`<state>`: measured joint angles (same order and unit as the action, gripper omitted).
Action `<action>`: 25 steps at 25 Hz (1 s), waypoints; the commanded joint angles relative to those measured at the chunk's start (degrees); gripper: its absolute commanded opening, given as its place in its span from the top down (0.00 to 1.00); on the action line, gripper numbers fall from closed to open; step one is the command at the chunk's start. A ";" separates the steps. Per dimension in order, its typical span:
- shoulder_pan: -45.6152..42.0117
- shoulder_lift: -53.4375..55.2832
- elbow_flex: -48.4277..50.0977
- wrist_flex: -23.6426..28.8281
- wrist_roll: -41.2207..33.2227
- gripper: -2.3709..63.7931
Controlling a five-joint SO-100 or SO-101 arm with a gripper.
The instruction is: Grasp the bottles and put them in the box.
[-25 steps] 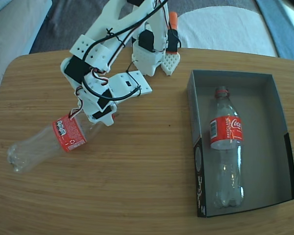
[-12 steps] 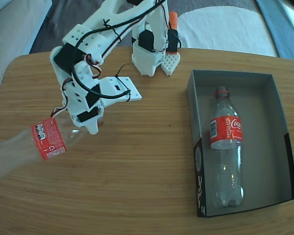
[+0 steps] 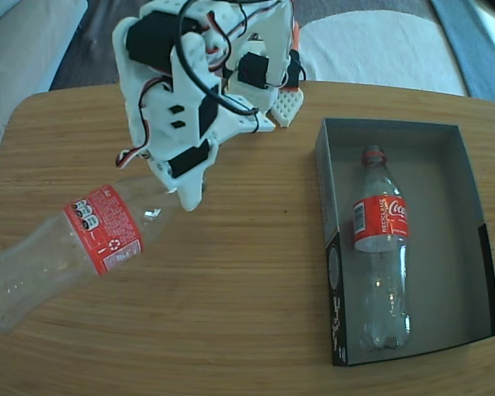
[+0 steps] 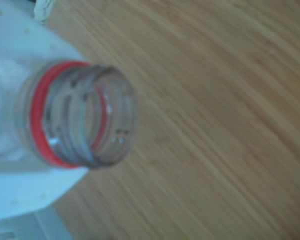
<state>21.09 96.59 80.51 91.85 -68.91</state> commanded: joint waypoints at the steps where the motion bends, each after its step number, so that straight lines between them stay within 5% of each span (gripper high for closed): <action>1: -2.20 5.80 -4.39 3.96 0.53 0.97; 25: -17.05 8.96 -9.23 6.33 0.44 0.97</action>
<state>5.54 102.66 74.79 94.31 -68.91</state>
